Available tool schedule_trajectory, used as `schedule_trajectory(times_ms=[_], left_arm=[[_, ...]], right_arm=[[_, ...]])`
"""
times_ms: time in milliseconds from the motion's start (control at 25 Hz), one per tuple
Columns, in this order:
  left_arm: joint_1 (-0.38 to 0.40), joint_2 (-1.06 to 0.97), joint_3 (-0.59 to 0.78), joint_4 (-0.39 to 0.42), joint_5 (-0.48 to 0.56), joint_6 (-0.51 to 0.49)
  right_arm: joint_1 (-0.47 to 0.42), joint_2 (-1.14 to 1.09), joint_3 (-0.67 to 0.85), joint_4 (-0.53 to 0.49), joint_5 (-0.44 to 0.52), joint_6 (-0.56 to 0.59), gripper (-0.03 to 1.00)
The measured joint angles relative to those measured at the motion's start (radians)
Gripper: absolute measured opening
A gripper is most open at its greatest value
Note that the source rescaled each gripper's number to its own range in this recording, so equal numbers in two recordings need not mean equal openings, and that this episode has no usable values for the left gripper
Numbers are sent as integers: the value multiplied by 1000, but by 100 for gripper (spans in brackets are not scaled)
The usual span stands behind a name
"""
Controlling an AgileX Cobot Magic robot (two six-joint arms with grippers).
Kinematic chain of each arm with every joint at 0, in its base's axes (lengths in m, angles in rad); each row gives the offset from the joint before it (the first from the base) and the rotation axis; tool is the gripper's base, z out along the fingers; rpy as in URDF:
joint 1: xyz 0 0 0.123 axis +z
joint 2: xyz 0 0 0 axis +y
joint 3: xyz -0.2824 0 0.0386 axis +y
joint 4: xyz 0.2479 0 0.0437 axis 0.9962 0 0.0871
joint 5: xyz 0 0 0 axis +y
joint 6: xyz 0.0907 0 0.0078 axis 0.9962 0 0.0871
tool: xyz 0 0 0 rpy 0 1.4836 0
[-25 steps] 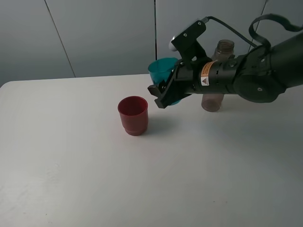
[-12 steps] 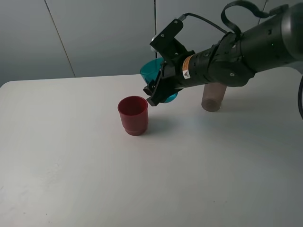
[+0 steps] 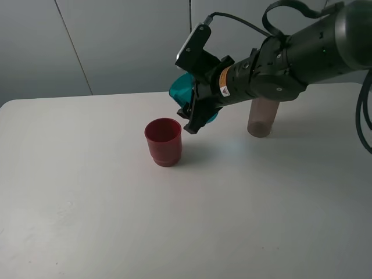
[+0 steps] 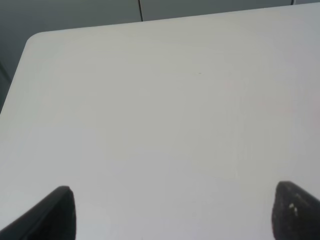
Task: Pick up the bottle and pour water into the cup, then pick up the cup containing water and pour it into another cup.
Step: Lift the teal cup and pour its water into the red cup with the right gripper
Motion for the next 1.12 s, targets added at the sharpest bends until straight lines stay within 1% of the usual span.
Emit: schedule_trajectory(times_ms=[320,640,800,1000,1120], left_arm=[[0,0,0,0,0,0],[0,0,0,0,0,0],[0,0,0,0,0,0],[0,0,0,0,0,0],[0,0,0,0,0,0]], right_arm=[[11,6,-4,-71,21,-83,12],[11,6,-4,-73,24,-227,12],[11,6,-4,-73,25,-279,12],[11,8,-10,-73,28,-317,12],[11,24,-46,-73,50,-319,12]])
